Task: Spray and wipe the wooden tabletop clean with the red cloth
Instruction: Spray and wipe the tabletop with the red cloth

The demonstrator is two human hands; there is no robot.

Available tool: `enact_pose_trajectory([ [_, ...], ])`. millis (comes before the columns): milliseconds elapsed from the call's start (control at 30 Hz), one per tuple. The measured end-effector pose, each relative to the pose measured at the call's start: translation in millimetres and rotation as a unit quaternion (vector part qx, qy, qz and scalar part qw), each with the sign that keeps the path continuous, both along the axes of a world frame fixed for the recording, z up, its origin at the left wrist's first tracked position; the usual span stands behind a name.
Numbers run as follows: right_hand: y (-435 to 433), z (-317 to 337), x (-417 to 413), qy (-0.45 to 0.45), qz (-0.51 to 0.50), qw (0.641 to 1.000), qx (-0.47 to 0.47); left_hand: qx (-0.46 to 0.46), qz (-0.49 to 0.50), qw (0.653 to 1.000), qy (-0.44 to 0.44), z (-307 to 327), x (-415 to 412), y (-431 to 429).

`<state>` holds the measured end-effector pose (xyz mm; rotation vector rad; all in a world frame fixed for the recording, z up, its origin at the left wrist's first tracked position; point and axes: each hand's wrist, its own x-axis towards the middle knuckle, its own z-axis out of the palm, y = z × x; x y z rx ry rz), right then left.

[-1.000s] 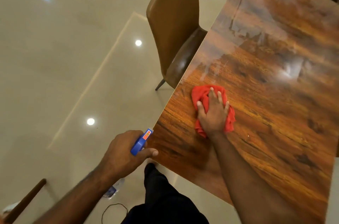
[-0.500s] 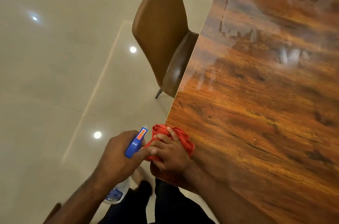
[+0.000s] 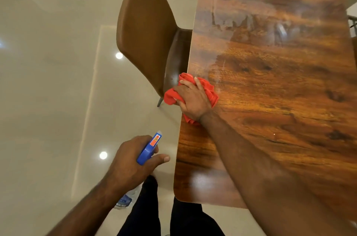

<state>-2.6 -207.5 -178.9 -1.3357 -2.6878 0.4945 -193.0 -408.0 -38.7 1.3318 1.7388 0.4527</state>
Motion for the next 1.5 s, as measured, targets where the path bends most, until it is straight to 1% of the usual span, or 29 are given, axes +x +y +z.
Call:
enact_pose_trajectory([
  [67, -32, -2, 6, 0.028, -0.011, 1.0, 0.005, 0.008, -0.018, 1.0, -0.004, 1, -12, 10],
  [200, -86, -8, 42, 0.026, 0.101, 0.994, -0.037, 0.009, -0.047, 0.999, -0.011, 3, -32, 34],
  [267, -81, -9, 58, 0.026, 0.101, 0.994, -0.035, 0.01, -0.062, 0.998, -0.013, 1, -40, 45],
  [300, -73, -10, 62, 0.033, 0.076, 0.996, -0.027, 0.015, -0.071, 0.997, -0.011, 0, -44, 50],
  [333, -63, -11, 67, 0.043, 0.03, 0.998, -0.017, 0.02, -0.079, 0.997, -0.011, -1, -47, 53],
  [367, -52, -13, 69, 0.051, -0.041, 0.998, -0.005, 0.022, -0.086, 0.996, -0.012, -2, -49, 57],
  [400, -40, -16, 74, 0.057, -0.13, 0.99, 0.008, 0.021, -0.088, 0.996, -0.016, -2, -51, 60],
  [433, -29, -17, 78, 0.059, -0.227, 0.972, 0.023, 0.018, -0.089, 0.996, -0.019, -2, -53, 62],
  [500, -7, -20, 84, 0.06, -0.4, 0.913, 0.054, 0.019, -0.101, 0.994, -0.023, -2, -59, 66],
  [533, 2, -21, 84, 0.057, -0.462, 0.883, 0.06, 0.022, -0.106, 0.994, -0.027, -2, -62, 67],
  [567, 11, -21, 82, 0.05, -0.505, 0.86, 0.058, 0.026, -0.11, 0.993, -0.033, -2, -65, 68],
  [600, 17, -20, 76, 0.041, -0.53, 0.846, 0.054, 0.03, -0.114, 0.992, -0.039, -2, -67, 70],
  [633, 21, -18, 66, 0.036, -0.535, 0.843, 0.05, 0.033, -0.117, 0.992, -0.043, -3, -70, 71],
  [667, 24, -16, 52, 0.034, -0.524, 0.85, 0.045, 0.034, -0.118, 0.991, -0.048, -4, -72, 72],
  [700, 26, -14, 35, 0.034, -0.496, 0.867, 0.039, 0.032, -0.119, 0.991, -0.051, -6, -74, 73],
  [767, 26, -12, -2, 0.031, -0.406, 0.913, 0.03, 0.026, -0.124, 0.99, -0.054, -9, -78, 73],
  [833, 21, -14, -33, 0.026, -0.316, 0.948, 0.025, 0.035, -0.138, 0.988, -0.052, -12, -79, 74],
  [933, -4, -17, -39, 0.022, -0.235, 0.972, 0.024, 0.049, -0.156, 0.986, -0.043, -11, -78, 75],
  [1100, -98, -12, -9, 0.094, -0.181, 0.979, 0.012, 0.068, -0.167, 0.983, -0.036, 0, -75, 80],
  [1267, -195, -6, -4, 0.085, -0.18, 0.98, -0.01, 0.056, -0.114, 0.992, -0.004, 4, -61, 96],
  [1367, -218, -7, -9, 0.07, -0.202, 0.977, -0.007, 0.053, -0.074, 0.996, -0.011, 9, -47, 106],
  [1500, -218, -8, -13, 0.074, -0.225, 0.972, 0.001, 0.06, -0.063, 0.996, -0.009, 10, -35, 124],
])
